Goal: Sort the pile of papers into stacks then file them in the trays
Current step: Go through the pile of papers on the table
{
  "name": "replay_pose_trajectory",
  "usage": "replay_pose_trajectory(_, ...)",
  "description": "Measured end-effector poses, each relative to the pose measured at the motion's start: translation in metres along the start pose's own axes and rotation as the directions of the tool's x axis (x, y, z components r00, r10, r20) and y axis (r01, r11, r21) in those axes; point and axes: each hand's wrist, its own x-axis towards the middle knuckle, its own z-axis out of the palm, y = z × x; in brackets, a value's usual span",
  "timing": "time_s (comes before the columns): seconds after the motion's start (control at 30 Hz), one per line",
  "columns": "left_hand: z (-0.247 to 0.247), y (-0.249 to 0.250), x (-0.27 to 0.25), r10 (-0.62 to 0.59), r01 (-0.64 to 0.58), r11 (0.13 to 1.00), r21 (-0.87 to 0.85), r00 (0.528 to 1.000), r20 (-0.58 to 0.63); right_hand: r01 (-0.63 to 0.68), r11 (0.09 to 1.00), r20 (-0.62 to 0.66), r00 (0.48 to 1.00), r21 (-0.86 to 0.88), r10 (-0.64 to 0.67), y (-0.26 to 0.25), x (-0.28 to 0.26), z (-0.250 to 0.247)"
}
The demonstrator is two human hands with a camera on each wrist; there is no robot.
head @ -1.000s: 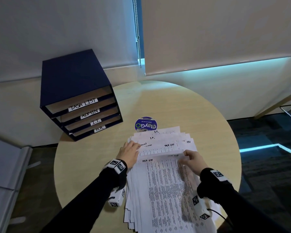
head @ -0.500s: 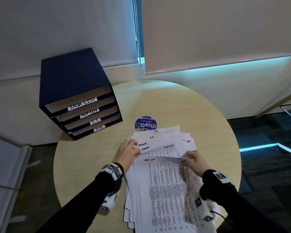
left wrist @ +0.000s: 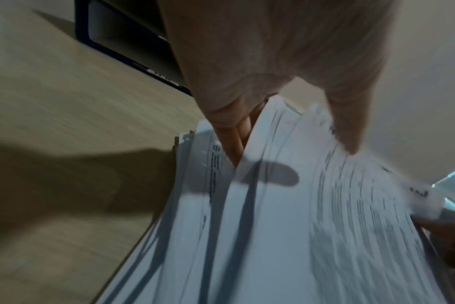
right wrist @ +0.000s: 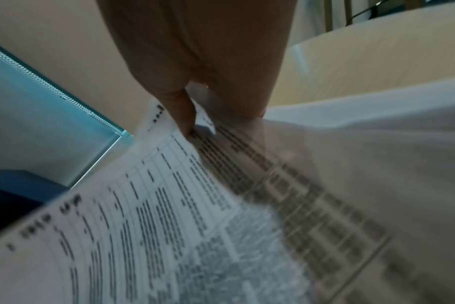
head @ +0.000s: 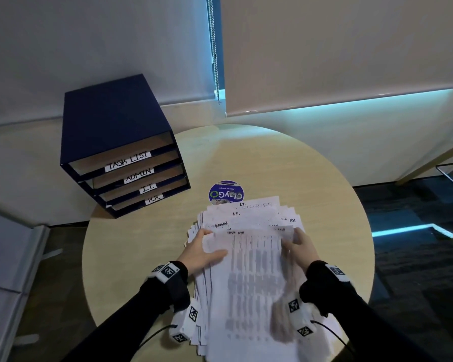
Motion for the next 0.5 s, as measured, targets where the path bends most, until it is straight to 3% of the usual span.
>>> replay_pose_trajectory(0.13,0.005,-0.012,0.012,-0.108,0.109,0.994,0.011,0.992,-0.058,-0.060,0.998,0.170,0.984,0.013,0.057,0.004,0.007,0.011)
replay_pose_trajectory(0.27,0.004,-0.022,0.017,-0.168,0.177,0.983,0.044,0.973,-0.158,-0.024,0.983,-0.053,0.999,-0.183,0.014,0.003,0.039,-0.005)
replay_pose_trajectory(0.4,0.003,-0.032,0.022,-0.217,0.232,0.971,0.062,0.958,-0.188,-0.080,0.915,0.030,0.995,-0.395,0.100,0.004,0.069,-0.015)
replay_pose_trajectory(0.5,0.003,-0.036,0.025,-0.229,0.246,0.966,0.073,0.955,-0.187,-0.046,0.859,0.047,0.996,-0.510,0.081,0.003,0.082,-0.014)
